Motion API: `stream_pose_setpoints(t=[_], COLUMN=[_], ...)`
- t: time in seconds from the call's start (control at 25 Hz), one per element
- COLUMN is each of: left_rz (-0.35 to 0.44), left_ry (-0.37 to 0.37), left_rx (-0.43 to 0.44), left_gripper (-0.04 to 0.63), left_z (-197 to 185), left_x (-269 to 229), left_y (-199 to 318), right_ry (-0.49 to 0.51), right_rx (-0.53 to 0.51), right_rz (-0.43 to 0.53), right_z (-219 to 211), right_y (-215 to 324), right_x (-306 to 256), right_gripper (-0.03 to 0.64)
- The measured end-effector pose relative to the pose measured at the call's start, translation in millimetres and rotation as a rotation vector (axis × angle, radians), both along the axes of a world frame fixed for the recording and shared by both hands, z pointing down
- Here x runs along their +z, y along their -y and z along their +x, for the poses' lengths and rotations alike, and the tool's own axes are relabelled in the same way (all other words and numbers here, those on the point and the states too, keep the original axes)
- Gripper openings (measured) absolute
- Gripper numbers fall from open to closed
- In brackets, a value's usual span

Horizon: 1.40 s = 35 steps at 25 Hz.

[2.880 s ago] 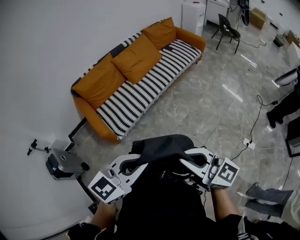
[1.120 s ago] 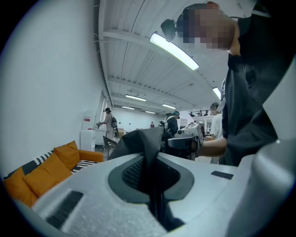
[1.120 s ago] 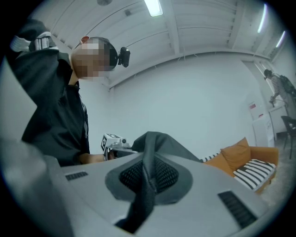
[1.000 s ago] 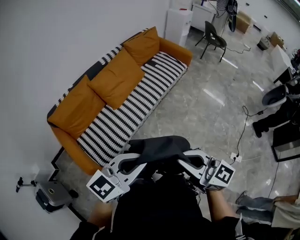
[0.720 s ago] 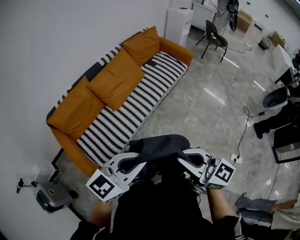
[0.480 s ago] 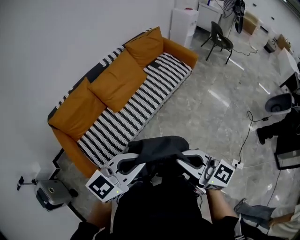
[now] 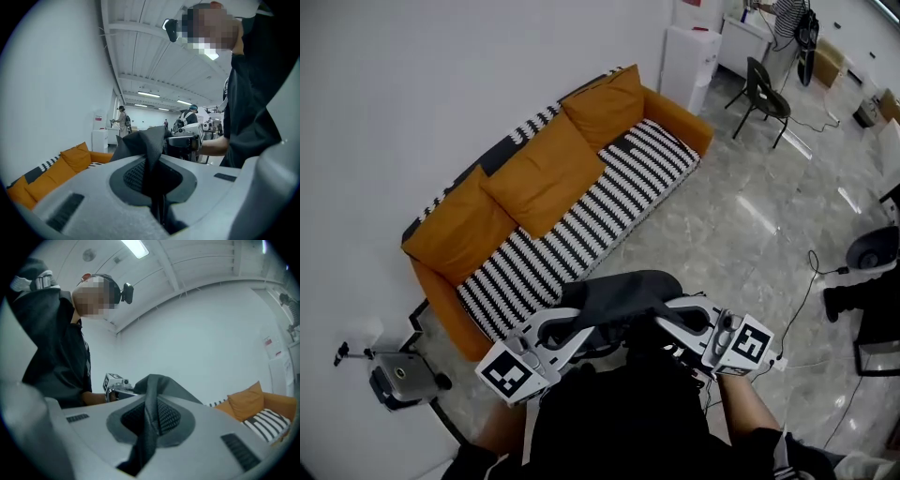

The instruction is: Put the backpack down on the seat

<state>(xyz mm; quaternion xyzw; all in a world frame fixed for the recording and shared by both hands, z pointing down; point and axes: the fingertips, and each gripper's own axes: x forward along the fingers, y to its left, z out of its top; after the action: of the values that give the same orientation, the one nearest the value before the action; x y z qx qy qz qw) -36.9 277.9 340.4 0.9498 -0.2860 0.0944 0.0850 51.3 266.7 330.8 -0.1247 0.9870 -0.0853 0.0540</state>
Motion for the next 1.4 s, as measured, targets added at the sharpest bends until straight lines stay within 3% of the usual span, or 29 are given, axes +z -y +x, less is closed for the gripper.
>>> stream_pose_setpoints(t=[0.8,1.4], left_rz=[-0.014,-0.031], left_ry=[0.005,-0.011], left_rx=[-0.131,-0.088], left_gripper=[0.031,0.031], left_z=[73.9,88.2], left_x=[3.0,10.0], left_y=[87.4,135.8], right_ry=[0.027,0.012], right_rx=[-0.125,-0.069], right_rz=[-0.017,-0.031], right_z=[72.8,88.4], right_y=[97.1,143.6], right_x=[3.3,10.9], right_gripper=[0.037,0.037])
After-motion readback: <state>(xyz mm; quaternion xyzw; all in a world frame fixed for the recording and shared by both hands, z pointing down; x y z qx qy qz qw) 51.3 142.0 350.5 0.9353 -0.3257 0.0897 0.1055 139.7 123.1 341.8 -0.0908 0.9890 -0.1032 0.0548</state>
